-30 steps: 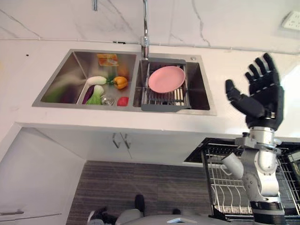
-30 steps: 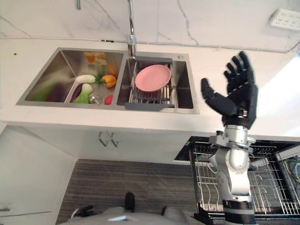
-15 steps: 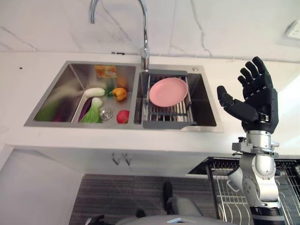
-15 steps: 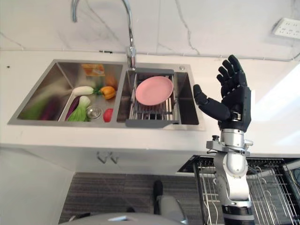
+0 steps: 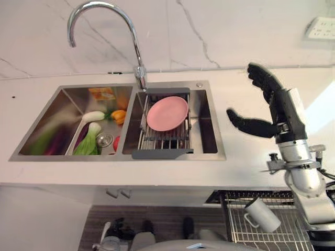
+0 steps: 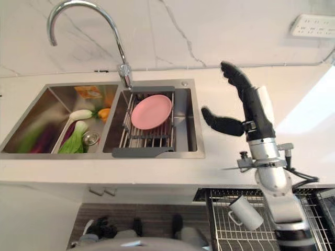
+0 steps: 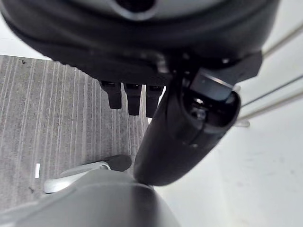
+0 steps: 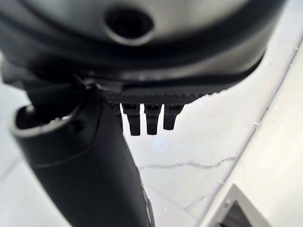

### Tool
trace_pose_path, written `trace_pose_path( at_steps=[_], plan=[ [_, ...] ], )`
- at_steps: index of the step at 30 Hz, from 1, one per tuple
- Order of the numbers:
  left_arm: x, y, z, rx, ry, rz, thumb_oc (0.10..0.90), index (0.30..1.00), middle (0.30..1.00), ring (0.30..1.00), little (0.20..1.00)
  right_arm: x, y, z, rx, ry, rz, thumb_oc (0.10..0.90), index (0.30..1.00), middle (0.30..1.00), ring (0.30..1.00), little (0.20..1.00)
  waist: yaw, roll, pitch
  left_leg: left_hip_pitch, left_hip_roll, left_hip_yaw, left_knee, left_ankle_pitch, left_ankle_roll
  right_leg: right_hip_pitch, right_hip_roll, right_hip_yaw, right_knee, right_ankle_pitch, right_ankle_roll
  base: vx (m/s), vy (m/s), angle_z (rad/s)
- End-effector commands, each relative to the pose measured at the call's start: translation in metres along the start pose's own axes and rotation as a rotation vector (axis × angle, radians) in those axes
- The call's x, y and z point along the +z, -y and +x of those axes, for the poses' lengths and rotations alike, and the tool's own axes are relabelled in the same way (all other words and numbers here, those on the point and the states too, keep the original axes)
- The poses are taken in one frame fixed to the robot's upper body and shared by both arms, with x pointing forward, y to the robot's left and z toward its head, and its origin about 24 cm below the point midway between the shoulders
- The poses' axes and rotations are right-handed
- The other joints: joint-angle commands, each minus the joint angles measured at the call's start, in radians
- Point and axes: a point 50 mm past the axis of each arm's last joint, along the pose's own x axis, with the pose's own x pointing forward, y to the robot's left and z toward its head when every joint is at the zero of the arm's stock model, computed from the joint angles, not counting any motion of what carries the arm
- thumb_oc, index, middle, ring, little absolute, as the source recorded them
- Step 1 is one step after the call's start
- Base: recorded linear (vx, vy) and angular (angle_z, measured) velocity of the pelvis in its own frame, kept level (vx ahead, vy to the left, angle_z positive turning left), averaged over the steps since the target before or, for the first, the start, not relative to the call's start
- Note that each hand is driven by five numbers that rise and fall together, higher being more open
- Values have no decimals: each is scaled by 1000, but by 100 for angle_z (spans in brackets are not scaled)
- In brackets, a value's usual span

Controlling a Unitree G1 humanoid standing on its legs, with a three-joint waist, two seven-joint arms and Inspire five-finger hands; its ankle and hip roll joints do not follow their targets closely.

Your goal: Place the dishes in the dishwasher.

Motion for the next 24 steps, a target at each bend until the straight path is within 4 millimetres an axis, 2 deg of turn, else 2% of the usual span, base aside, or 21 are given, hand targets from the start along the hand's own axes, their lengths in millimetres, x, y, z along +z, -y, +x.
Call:
trace_pose_path(
  at_steps=[1,6,13,16,18,20,21,24],
  plan=[
    [-1,4,0,-37,9,91,800,900,900,900,900,45,5,15,17,253,-63,800,900,900,900,900,2,-38,-57,105,-75,3,-115,-3,68,102,-66,102,-63,-60,171,27,46,-30],
    [-14,-2,-2,-31,-43,101,800,900,900,900,900,58,-13,26,109,321,-202,800,900,900,900,900,12,-33,-69,108,-85,16,-128,-14,77,93,-77,108,-81,-39,189,9,63,-14],
    [-31,-10,-5,-5,-114,132,800,900,900,900,900,70,-42,51,123,398,-243,800,900,900,900,900,46,-46,-68,114,-88,26,-128,-25,88,93,-82,114,-81,-30,197,13,50,0],
    [-34,-13,-5,7,-131,124,800,900,900,900,900,67,-48,60,121,383,-290,800,900,900,900,900,61,-52,-69,117,-88,25,-128,-28,89,97,-86,109,-83,-29,199,15,31,0],
    [-34,-12,-5,10,-128,113,800,900,900,900,900,53,-52,66,138,318,-401,800,900,900,900,900,74,-55,-70,118,-90,19,-128,-31,92,103,-90,102,-82,-30,201,12,31,1],
    [-34,-12,-5,10,-128,112,800,900,900,900,900,53,-53,66,137,319,-402,800,900,900,900,900,73,-55,-69,119,-90,18,-128,-31,92,103,-90,102,-82,-31,201,0,0,0],
    [-33,-10,-6,-8,-119,120,800,900,900,900,900,45,-55,69,163,272,-446,800,900,900,900,900,81,-56,-70,116,-92,11,-128,-31,93,106,-95,91,-81,-31,201,0,0,0],
    [-34,-10,-6,-13,-125,112,800,900,900,900,900,40,-55,68,180,250,-479,800,900,900,900,900,85,-58,-69,111,-94,5,-128,-19,93,103,-98,84,-80,-23,200,-7,27,3]
  ],
)
